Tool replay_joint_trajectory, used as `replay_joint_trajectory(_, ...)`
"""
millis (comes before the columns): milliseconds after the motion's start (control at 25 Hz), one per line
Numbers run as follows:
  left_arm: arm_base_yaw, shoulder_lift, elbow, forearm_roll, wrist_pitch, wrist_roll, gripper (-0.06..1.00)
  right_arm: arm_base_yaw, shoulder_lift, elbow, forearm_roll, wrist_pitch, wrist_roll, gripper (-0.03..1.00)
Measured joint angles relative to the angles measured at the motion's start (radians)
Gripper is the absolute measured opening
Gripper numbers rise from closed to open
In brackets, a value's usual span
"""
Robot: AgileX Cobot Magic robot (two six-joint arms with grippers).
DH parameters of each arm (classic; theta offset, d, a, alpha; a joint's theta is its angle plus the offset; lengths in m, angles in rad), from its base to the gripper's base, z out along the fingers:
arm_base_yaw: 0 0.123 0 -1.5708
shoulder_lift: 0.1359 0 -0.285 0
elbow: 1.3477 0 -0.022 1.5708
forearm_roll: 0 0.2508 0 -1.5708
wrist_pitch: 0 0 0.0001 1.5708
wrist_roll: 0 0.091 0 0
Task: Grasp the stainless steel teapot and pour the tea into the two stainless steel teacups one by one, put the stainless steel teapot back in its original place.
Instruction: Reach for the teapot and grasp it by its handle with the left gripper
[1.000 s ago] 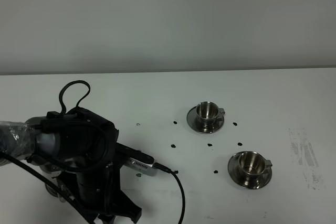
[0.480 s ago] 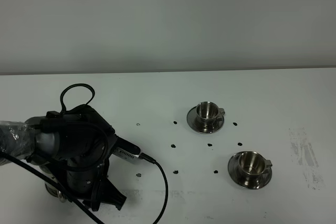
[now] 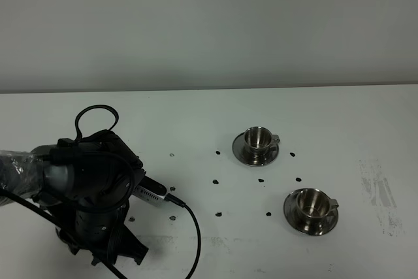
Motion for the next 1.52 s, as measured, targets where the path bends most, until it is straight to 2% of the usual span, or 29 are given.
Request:
replay_joint_trajectory(320,0.000,0.000,0.000,0.006,0.040,-0.003,0.40,0.000,0.000,0.000,0.000,0.001,0.000,0.43)
replay_joint_trajectory(520,-0.003,-0.046,0.001,-0.140,-0.023,0.054,0.35,0.000,0.000,0.000,0.000,0.001,0.000,0.43)
replay_joint_trajectory(680,-0.013,-0.182,0.002,-0.171,-0.045,0.073,0.33,0.000,0.000,0.000,0.000,0.001,0.000,0.43)
replay_joint_trajectory(800,-0.013,-0.307,0.002,-0.122,-0.018,0.035,0.33,0.000,0.000,0.000,0.000,0.001,0.000,0.43)
replay_joint_trajectory(960,-0.012,-0.455,0.002,0.013,0.020,-0.079,0.33,0.000,0.000,0.000,0.000,0.001,0.000,0.43)
replay_joint_trajectory(1040,-0.007,-0.502,0.002,0.046,0.041,-0.131,0.33,0.000,0.000,0.000,0.000,0.001,0.000,0.43)
replay_joint_trajectory(1280,-0.002,-0.532,0.004,0.050,0.084,-0.151,0.33,0.000,0.000,0.000,0.000,0.001,0.000,0.43)
replay_joint_trajectory(1520,-0.002,-0.532,0.009,0.050,0.046,-0.180,0.33,0.000,0.000,0.000,0.000,0.001,0.001,0.43)
